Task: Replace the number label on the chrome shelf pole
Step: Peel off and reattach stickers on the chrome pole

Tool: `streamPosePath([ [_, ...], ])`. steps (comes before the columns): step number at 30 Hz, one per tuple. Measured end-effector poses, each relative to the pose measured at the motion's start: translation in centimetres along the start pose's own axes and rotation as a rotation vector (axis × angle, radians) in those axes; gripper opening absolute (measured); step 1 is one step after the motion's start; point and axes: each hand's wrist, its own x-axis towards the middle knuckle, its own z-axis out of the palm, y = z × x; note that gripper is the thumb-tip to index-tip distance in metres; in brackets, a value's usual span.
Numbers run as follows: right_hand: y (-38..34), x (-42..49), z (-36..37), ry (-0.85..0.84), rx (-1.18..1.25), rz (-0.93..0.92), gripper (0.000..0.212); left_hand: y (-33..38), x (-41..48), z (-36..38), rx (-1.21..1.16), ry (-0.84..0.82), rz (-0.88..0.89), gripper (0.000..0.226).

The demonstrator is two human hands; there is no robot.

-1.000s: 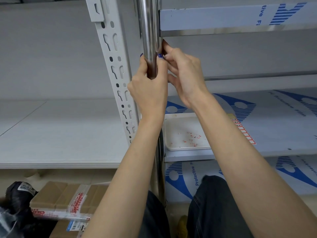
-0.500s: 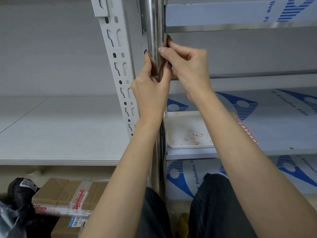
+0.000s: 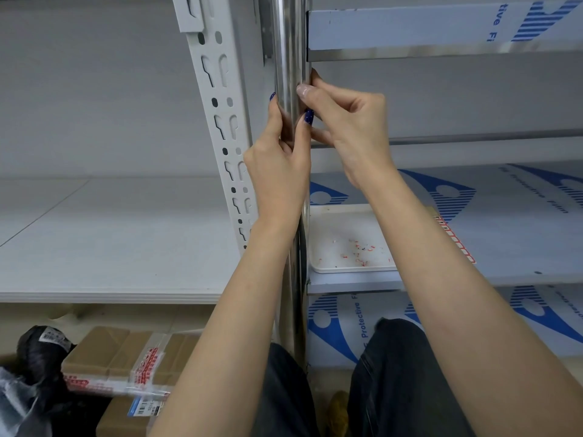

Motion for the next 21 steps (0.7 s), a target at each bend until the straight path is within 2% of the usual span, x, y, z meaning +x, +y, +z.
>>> streamPosePath([
  [8, 0.15, 0.14, -0.34, 0.016, -0.019, -0.002, 0.022, -0.03, -0.04, -0.03, 0.009, -0.011, 0.005, 0.037],
  [15, 0.06, -0.02, -0.09, 0.011, -0.008, 0.011, 0.032, -0.06, -0.04, -0.04, 0.001, -0.016, -0.006, 0.039],
  [21, 0.08, -0.03, -0.24, 0.015, 0.052, 0.046, 0.027, -0.04, -0.06, -0.09, 0.001, -0.023, -0.001, 0.036],
])
